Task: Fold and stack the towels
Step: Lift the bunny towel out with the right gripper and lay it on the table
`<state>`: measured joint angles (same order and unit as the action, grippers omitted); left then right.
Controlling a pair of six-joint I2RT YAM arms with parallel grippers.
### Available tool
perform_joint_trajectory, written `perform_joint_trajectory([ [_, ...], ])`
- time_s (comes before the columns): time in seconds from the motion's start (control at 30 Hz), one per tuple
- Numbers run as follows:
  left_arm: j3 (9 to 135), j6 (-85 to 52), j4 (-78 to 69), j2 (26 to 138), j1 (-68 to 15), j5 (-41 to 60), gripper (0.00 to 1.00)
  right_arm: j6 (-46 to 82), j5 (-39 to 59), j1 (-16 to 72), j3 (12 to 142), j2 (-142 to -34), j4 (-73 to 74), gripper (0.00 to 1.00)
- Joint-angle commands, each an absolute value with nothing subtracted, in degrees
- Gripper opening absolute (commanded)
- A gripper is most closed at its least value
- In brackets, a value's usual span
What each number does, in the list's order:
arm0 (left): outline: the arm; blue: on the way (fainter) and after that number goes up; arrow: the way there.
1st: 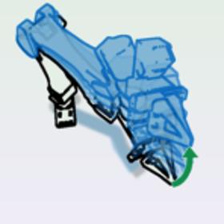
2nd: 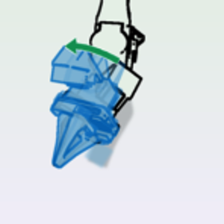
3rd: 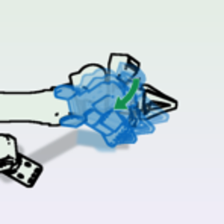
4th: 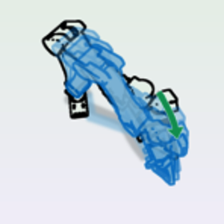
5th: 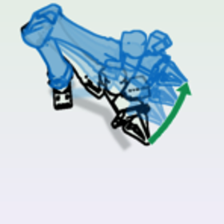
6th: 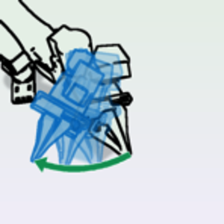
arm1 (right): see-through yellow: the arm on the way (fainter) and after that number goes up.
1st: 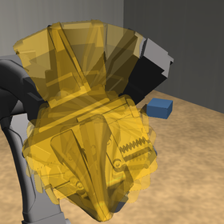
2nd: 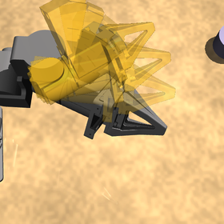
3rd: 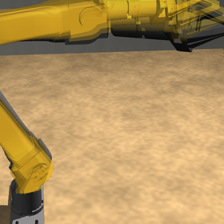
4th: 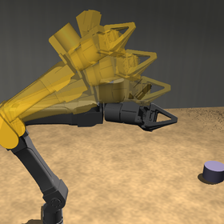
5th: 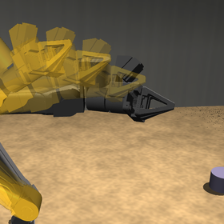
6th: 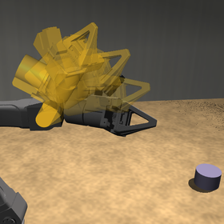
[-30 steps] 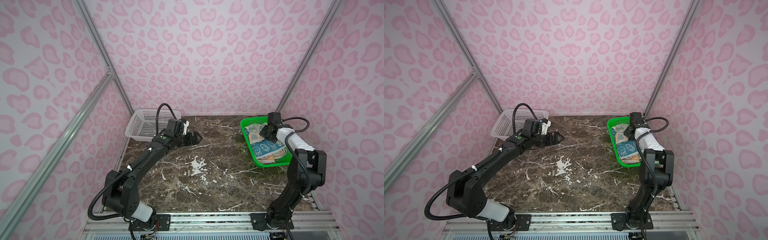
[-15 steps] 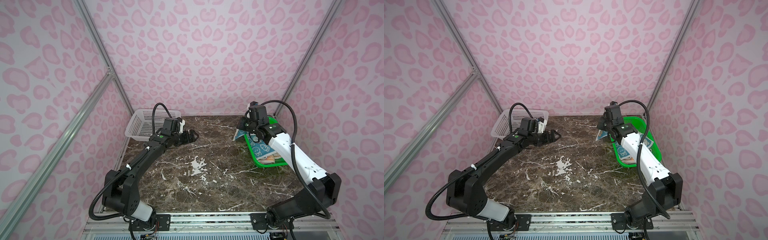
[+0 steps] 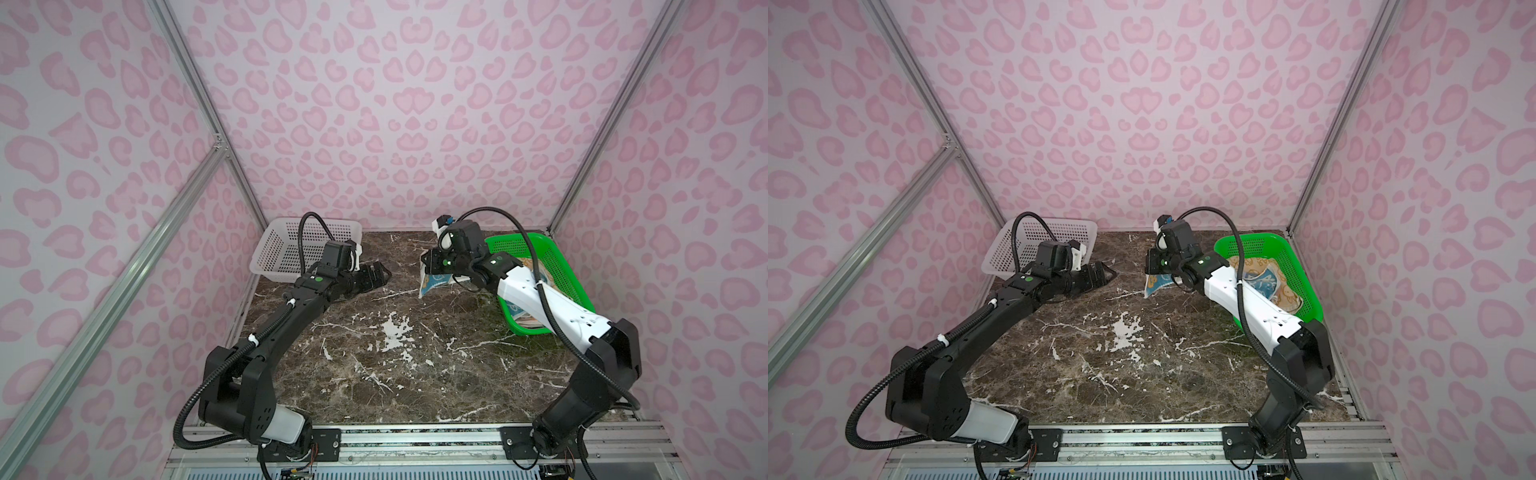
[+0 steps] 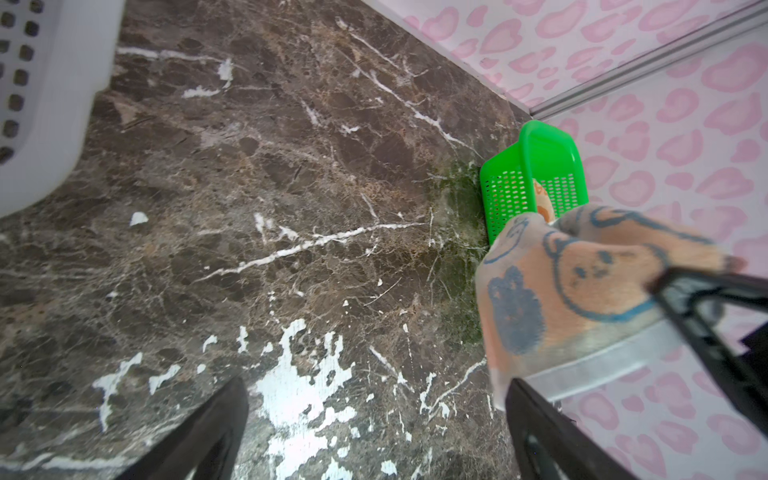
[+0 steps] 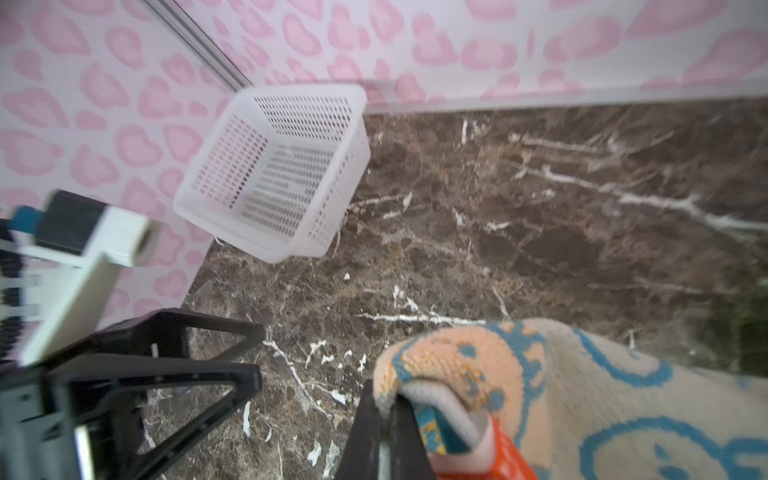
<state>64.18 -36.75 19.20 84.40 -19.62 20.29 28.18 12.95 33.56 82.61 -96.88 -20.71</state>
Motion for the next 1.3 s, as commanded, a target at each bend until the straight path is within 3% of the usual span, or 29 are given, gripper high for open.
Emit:
perform_joint_trajectory([
  [0.0, 61.28, -41.0, 17.16, 83.8, -19.63, 18.43, 0.98, 34.72, 15.62, 34.27, 77.05, -100.04, -15.29, 0.0],
  [0.17, 58.73, -41.57, 17.67, 81.56, -20.11, 17.37, 0.98, 36.64, 16.62, 35.77, 74.43, -106.36, -12.75, 0.0],
  [0.3, 57.7, -41.48, 18.46, 80.18, -20.08, 17.29, 0.98, 35.94, 17.58, 36.37, 74.49, -108.34, -13.67, 0.38],
  [0.43, 56.82, -41.4, 18.25, 79.64, -21.25, 17.24, 0.98, 32.24, 14.46, 36.01, 74.79, -103.42, -17.83, 0.73],
  [0.57, 57.25, -41.51, 18.17, 80.53, -22.61, 17.47, 0.98, 30.22, 12.42, 32.99, 72.55, -98.28, -21.09, 0.87],
  [0.93, 56.02, -42.87, 16.65, 81.42, -25.66, 17.31, 0.98, 30.05, 15.01, 29.0, 63.4, -101.06, -18.48, 0.84],
  [1.13, 55.05, -42.41, 17.78, 80.42, -26.13, 16.77, 0.98, 30.7, 14.5, 30.78, 63.27, -105.39, -17.11, 0.66],
  [1.27, 54.71, -42.01, 18.78, 79.73, -26.15, 15.91, 0.98, 30.55, 13.73, 33.1, 66.37, -109.47, -18.54, 0.44],
])
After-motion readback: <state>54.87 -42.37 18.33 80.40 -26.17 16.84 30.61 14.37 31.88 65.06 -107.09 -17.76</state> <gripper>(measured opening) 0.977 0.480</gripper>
